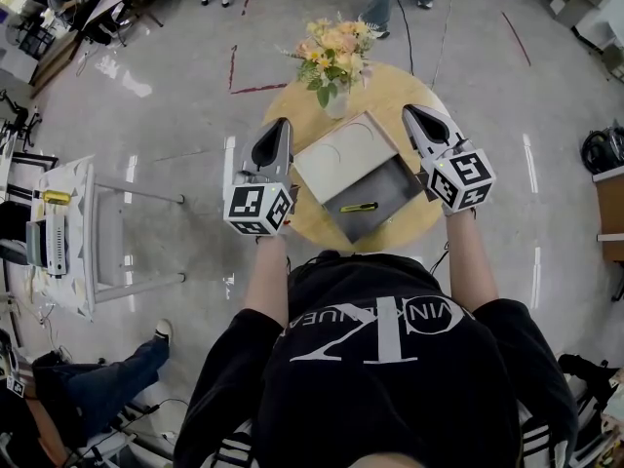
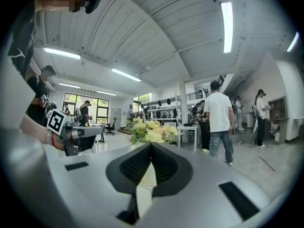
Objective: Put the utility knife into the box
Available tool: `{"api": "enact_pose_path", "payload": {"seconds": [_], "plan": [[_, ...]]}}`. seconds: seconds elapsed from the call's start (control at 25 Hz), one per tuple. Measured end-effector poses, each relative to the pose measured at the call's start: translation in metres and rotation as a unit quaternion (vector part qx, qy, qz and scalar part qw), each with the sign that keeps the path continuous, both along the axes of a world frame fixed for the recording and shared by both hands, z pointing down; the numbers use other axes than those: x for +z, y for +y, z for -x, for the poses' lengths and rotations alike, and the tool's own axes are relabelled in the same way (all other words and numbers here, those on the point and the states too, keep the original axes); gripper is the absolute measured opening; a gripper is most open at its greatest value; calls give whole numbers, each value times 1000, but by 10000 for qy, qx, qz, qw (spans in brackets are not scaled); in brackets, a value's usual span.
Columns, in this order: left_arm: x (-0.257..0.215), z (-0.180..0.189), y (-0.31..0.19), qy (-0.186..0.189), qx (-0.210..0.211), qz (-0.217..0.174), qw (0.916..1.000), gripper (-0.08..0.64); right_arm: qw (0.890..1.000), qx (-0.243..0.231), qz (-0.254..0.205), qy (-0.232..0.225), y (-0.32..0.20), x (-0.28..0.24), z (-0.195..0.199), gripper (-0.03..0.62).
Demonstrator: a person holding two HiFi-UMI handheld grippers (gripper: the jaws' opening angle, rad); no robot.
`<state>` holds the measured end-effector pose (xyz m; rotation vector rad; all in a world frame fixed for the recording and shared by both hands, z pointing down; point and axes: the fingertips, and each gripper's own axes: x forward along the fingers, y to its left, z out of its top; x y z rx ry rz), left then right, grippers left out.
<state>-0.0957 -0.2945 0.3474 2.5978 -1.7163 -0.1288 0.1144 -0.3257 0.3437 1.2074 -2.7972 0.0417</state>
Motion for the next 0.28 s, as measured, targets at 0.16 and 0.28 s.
{"api": "enact_pose_path", "payload": {"seconds": [0.16, 0.28], "plan": [[-2, 0, -1, 2, -29, -19, 10000, 11, 10000, 21, -10, -83, -1, -3, -3, 14], [-5, 0, -1, -4, -40, -39, 10000, 11, 9999, 30, -40, -110, -2, -6, -4, 14]]}}
